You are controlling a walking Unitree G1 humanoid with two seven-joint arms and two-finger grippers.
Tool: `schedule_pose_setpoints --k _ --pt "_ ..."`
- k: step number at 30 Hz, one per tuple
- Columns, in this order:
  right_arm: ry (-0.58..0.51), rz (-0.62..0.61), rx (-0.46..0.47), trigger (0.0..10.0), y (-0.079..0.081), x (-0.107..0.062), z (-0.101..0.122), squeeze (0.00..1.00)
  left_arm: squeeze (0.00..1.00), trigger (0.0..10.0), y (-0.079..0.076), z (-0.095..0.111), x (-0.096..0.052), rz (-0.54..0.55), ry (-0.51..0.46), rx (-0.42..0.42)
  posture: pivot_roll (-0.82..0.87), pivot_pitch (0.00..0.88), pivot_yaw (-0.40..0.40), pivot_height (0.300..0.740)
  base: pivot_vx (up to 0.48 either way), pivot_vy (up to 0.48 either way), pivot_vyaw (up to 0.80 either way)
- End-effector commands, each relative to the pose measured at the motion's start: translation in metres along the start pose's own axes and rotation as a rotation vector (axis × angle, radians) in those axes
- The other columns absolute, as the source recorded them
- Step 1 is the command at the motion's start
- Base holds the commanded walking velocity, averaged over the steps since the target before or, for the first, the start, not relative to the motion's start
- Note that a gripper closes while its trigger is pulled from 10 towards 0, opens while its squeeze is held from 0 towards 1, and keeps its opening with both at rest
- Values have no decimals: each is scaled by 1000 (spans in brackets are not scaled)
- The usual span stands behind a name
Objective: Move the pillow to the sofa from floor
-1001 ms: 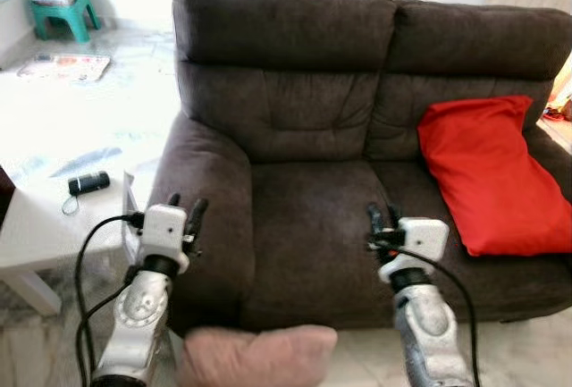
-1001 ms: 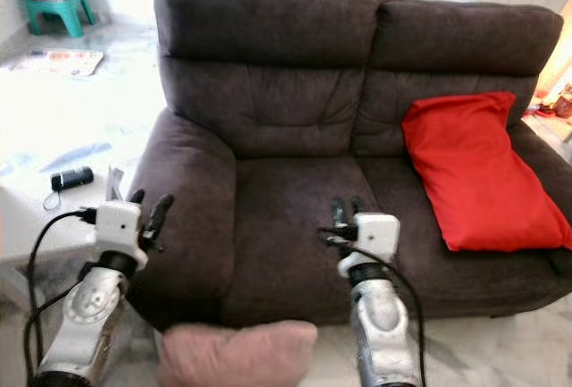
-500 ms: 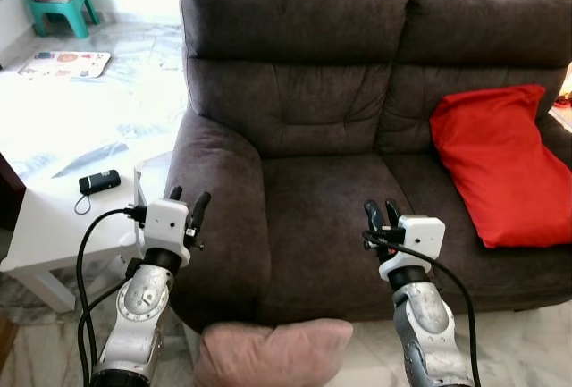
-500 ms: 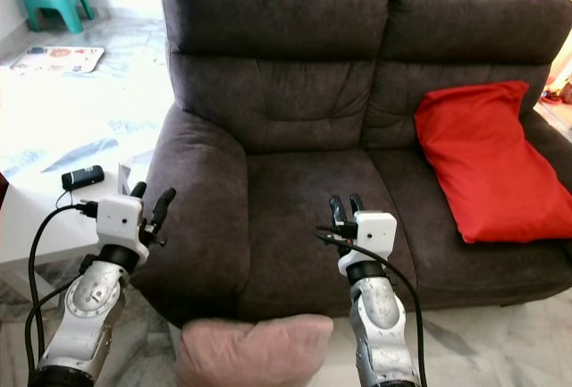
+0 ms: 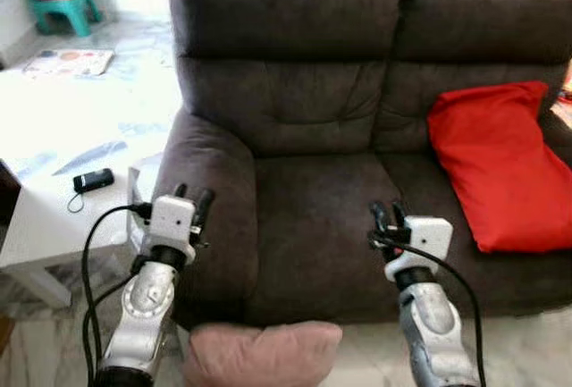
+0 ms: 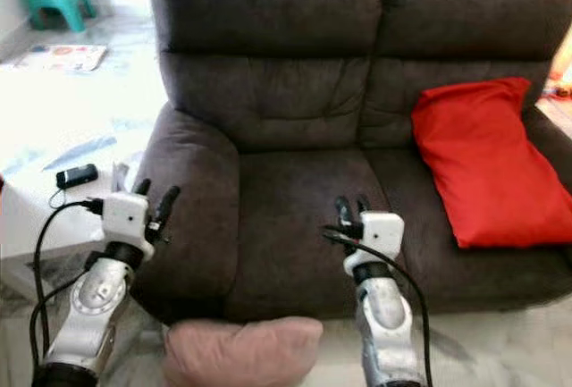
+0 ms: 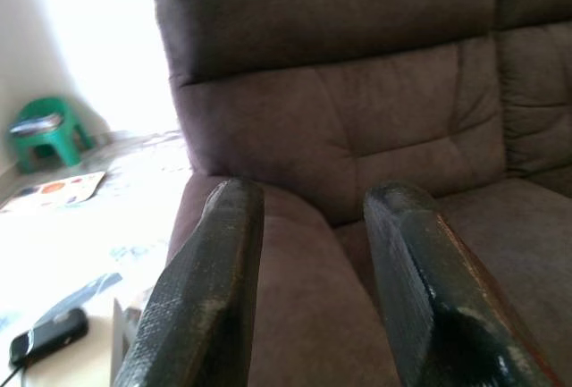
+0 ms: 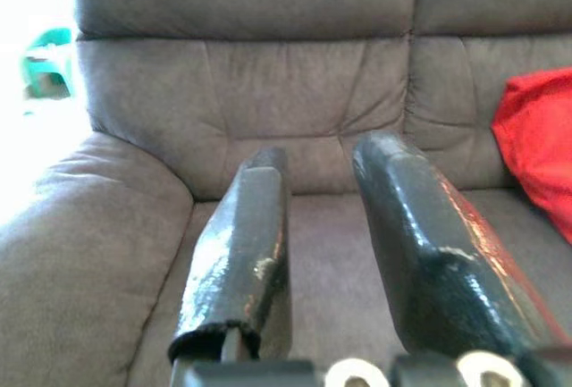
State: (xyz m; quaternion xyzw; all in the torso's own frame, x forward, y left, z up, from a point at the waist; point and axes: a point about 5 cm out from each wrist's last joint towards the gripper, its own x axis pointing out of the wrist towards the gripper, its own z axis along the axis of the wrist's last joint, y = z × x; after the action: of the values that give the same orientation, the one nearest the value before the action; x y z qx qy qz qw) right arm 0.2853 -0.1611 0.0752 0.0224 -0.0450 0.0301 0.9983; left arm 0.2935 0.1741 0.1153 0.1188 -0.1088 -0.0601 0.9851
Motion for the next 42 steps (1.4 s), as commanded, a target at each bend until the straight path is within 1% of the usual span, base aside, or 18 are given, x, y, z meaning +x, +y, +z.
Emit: schedule_pose_setpoints --k 1,15,17,24,28,33,35,42 --pt "1 13 9 10000 5 1 -1 0 0 10000 2 1 -1 -5 0 13 131 17 -28 740 0 0 0" --pt "5 17 10 10000 6 2 -1 0 0 10000 0 2 0 -27 -4 8 137 20 -35 740 0 0 0" --pt "1 13 11 10000 5 2 -1 0 0 10000 2 -3 -5 -8 15 -5 135 19 -35 740 0 0 0" --pt "-20 -8 5 10000 -2 0 2 0 0 10000 4 -9 -11 27 31 -33 128 23 -35 740 0 0 0" --pt "-31 -8 1 10000 -3 -3 4 0 0 10000 6 -13 -16 68 45 -49 121 26 -39 740 0 0 0" --pt "-23 -13 -7 10000 -4 -4 3 0 0 10000 7 -10 -15 73 30 -46 122 27 -42 740 0 0 0" --pt "-17 -13 -13 10000 -4 -2 3 0 0 10000 8 -7 -13 79 20 -46 119 29 -45 740 0 0 0" --pt "-1 -9 -27 10000 -3 -1 3 0 0 10000 8 -5 -12 83 12 -54 114 22 -45 740 0 0 0"
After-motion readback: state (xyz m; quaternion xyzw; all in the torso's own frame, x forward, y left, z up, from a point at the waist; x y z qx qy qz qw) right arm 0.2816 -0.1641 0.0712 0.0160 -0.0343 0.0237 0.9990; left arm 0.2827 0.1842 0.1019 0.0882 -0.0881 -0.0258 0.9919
